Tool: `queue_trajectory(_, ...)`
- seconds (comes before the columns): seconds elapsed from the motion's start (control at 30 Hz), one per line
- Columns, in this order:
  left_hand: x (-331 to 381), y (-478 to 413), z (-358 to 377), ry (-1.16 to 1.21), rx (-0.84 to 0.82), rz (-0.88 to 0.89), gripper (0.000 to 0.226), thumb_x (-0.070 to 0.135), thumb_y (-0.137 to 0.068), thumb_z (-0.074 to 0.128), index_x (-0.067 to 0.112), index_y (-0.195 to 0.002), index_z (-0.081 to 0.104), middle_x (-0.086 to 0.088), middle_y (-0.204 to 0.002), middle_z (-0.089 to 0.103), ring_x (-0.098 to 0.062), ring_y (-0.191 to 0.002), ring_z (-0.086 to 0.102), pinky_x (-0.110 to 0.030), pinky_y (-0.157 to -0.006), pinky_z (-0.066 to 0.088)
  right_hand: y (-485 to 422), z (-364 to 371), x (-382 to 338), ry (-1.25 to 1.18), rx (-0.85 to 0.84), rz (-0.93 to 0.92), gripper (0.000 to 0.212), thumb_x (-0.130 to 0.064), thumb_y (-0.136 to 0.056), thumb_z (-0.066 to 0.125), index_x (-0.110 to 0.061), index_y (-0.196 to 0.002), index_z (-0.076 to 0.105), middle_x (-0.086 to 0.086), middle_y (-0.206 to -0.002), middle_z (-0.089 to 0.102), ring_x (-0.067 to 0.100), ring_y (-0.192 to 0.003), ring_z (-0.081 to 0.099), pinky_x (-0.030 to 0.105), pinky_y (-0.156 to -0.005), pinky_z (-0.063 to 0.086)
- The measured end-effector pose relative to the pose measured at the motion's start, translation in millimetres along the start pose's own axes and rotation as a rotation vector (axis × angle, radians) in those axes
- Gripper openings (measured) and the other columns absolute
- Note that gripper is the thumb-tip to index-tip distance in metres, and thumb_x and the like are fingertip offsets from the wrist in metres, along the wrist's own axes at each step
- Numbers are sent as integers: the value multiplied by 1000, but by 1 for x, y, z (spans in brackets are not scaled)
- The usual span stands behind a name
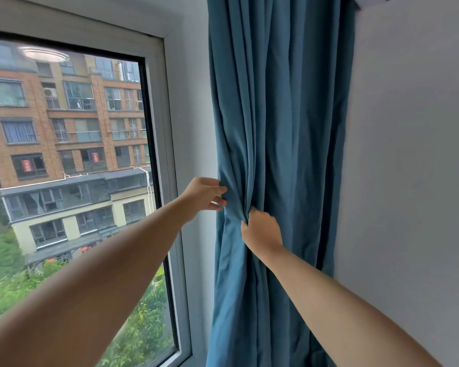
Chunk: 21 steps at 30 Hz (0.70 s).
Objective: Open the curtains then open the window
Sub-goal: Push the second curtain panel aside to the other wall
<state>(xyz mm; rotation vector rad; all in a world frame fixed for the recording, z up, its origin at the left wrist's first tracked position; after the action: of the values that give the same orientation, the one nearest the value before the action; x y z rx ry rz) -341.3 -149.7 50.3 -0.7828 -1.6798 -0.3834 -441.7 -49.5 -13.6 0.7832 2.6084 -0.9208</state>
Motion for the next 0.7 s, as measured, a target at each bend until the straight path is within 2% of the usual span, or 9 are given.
queue_trajectory(0.07,-2,-4,5,24,46,29,11,1,-88,53,6,-84,62,-10,-81,61,-14,-63,63,-22,-57,56,-1,-1,11,69,55,-26,49,-13,-94,42,-9,-141,30,8,-101,67,27,-84,64,34,-72,49)
queue_trajectory(0.1,-3,-7,7,24,64,45,13,1,-88,52,6,-90,64,-7,-82,62,-14,-67,62,-22,-59,55,1,-3,14,77,108,-42,60,-10,-92,45,-11,-146,20,6,-97,67,24,-77,64,33,-66,50)
queue_trajectory(0.2,-9,-14,12,19,88,71,25,-2,-87,51,9,-106,63,1,-85,63,-14,-78,60,-25,-70,51,2,-10,19,124,308,-171,87,2,-68,70,-11,-142,27,0,-76,65,14,-44,52,24,-36,41)
queue_trajectory(0.27,-12,-18,16,15,92,69,31,-5,-85,51,13,-106,62,4,-88,63,-18,-89,60,-31,-80,51,0,-15,16,235,401,-291,98,8,-52,74,-10,-138,31,-1,-65,56,11,-36,33,19,-30,30)
queue_trajectory(0.37,-13,-21,19,-24,93,85,37,-4,-84,51,12,-116,60,1,-104,63,-19,-98,59,-34,-89,49,-5,-19,12,360,421,-389,104,8,-44,72,-9,-137,31,0,-62,50,11,-40,20,18,-33,20)
queue_trajectory(0.47,-14,-26,19,-66,139,124,39,-2,-86,50,14,-120,60,3,-112,59,-16,-104,57,-27,-90,46,-21,-18,15,414,330,-309,102,9,-47,72,-7,-140,34,1,-68,57,12,-40,28,19,-35,26)
queue_trajectory(0.57,-17,-29,22,-85,149,129,37,0,-86,50,16,-118,61,1,-117,60,-16,-106,57,-27,-93,46,-37,-14,23,415,163,-277,88,8,-71,61,-7,-147,22,7,-101,61,21,-59,59,27,-51,43)
queue_trajectory(0.63,-19,-30,27,-78,135,127,36,0,-85,51,17,-115,62,-1,-121,61,-18,-110,58,-31,-97,46,-46,-17,31,442,133,-280,80,6,-79,56,-8,-148,19,8,-119,54,25,-79,65,30,-63,48)
queue_trajectory(0.7,-26,-31,26,-78,148,111,36,-1,-85,51,17,-114,63,-1,-124,61,-19,-113,58,-34,-100,45,-56,-14,38,432,90,-245,73,4,-81,56,-8,-145,23,9,-125,50,27,-88,64,31,-68,48)
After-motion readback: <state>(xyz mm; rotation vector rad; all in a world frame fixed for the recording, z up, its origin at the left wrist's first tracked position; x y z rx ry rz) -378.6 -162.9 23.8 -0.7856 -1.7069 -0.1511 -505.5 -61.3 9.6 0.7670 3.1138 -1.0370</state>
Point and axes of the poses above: each hand's wrist, its own y-axis away from the middle knuckle, its own z-axis out of the palm, x = y × z, the point moved 6 cm from there along -y, towards the middle knuckle
